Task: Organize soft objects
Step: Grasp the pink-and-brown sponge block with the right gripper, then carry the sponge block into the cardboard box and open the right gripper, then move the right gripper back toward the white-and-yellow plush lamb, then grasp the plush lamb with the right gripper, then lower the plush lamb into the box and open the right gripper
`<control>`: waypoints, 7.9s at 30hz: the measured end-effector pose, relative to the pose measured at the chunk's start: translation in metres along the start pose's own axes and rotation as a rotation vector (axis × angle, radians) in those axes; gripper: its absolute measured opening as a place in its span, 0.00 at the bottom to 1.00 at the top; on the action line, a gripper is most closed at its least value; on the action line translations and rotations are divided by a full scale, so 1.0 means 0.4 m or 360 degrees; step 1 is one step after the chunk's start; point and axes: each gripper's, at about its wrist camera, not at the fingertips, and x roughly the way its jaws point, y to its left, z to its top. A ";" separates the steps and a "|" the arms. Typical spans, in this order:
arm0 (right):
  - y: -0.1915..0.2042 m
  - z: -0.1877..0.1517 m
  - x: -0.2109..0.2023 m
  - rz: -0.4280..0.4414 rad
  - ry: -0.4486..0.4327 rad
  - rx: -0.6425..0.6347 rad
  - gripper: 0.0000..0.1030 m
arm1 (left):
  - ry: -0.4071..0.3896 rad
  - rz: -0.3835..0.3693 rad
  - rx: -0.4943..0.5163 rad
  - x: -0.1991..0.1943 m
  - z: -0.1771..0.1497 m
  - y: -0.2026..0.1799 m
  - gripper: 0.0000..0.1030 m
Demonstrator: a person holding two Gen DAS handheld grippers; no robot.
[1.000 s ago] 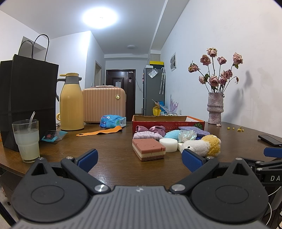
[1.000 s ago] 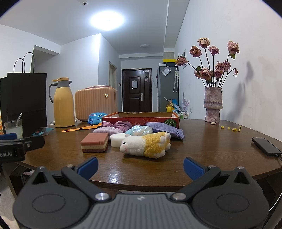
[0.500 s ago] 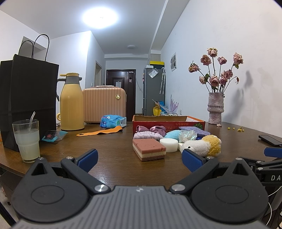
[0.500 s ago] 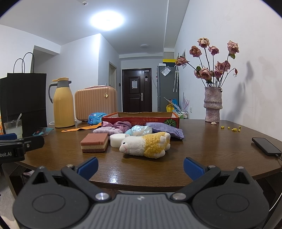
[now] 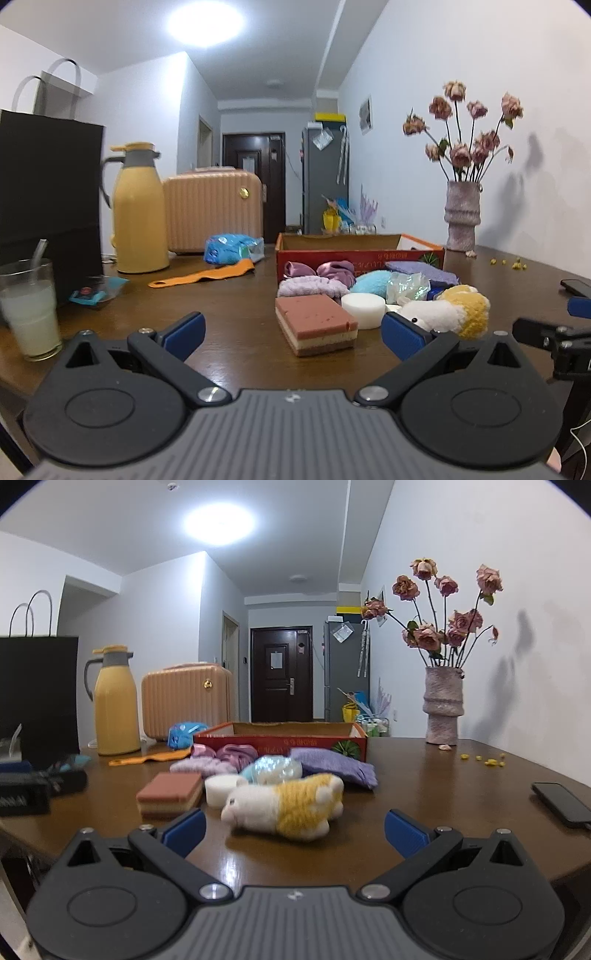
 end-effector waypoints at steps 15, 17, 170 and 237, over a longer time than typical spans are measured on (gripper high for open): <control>0.257 0.073 0.295 0.0548 0.0230 -0.0249 0.98 | 0.0202 0.0269 -0.0160 0.288 0.092 0.238 1.00; 0.296 0.078 0.363 0.0549 0.0318 -0.0232 0.93 | 0.0210 0.0313 -0.0162 0.296 0.092 0.265 1.00; -0.163 0.086 0.331 0.0166 0.0310 0.0435 0.58 | 0.0704 -0.0786 -0.0428 0.414 0.081 -0.098 0.71; -0.260 0.508 0.755 0.0093 0.0419 0.0040 0.71 | 0.0638 -0.0625 -0.0163 0.752 0.412 -0.009 0.70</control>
